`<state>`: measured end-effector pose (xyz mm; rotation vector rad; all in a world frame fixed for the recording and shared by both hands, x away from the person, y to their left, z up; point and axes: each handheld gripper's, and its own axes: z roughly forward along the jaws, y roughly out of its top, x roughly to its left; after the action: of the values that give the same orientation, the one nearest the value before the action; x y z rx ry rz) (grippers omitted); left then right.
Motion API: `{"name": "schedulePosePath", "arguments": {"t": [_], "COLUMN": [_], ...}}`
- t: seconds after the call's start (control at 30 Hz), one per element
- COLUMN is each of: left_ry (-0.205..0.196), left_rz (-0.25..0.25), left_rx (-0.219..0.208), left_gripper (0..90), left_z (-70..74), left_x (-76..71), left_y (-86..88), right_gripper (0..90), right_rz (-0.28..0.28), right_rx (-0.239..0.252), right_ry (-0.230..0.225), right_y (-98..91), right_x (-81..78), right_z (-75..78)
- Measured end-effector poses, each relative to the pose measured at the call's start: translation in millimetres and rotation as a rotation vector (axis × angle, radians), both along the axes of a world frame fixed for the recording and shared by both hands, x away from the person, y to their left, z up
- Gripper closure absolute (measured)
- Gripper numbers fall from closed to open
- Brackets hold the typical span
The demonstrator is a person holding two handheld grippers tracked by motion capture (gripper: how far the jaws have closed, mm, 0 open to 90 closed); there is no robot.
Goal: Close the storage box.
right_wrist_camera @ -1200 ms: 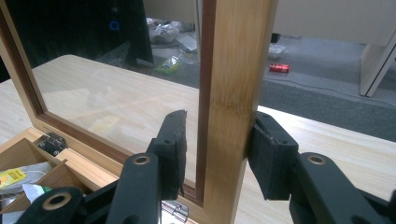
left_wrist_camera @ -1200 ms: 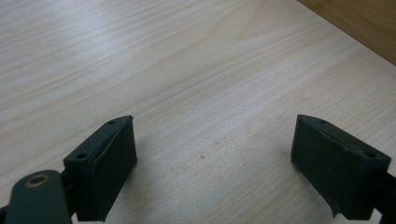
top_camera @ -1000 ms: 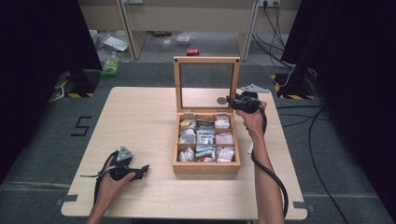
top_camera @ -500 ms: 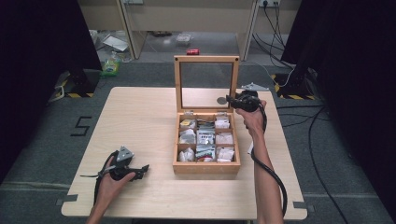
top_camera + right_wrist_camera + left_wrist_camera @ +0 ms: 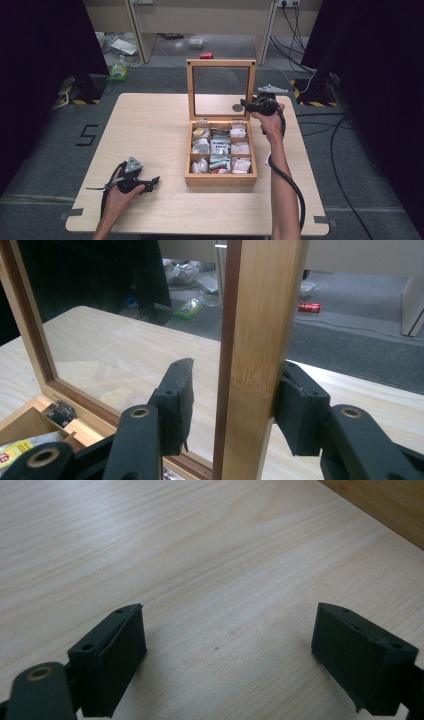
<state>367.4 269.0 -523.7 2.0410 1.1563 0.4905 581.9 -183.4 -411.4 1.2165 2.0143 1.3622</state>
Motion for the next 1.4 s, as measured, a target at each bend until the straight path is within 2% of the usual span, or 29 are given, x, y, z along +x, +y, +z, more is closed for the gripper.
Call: {"name": "schedulePosePath", "arguments": {"t": [0.23,0.5,0.87,1.17,1.4], "left_ry": [0.001,0.001,0.001,0.001,0.001], "left_rz": [-0.001,-0.001,-0.001,-0.001,-0.001], "left_rx": [0.001,0.002,0.002,0.002,0.002], "left_gripper": [13.3,13.2,13.2,13.2,13.2], "left_z": [0.1,0.0,0.1,0.0,0.1], "left_x": [0.3,0.3,0.3,0.3,0.4], "left_y": [0.3,0.2,0.1,0.1,0.1], "right_gripper": [58.3,59.0,58.8,59.4,58.5], "right_rz": [0.024,0.043,0.057,0.044,0.059], "right_rx": [0.027,0.01,-0.011,-0.019,-0.016], "right_ry": [-0.015,-0.026,-0.072,-0.07,-0.079], "right_y": [-6.1,-8.0,-9.3,-9.5,-11.3], "right_x": [-3.5,-9.2,-22.9,-31.6,-37.0], "right_z": [-1.3,1.4,2.1,6.3,6.4]}}
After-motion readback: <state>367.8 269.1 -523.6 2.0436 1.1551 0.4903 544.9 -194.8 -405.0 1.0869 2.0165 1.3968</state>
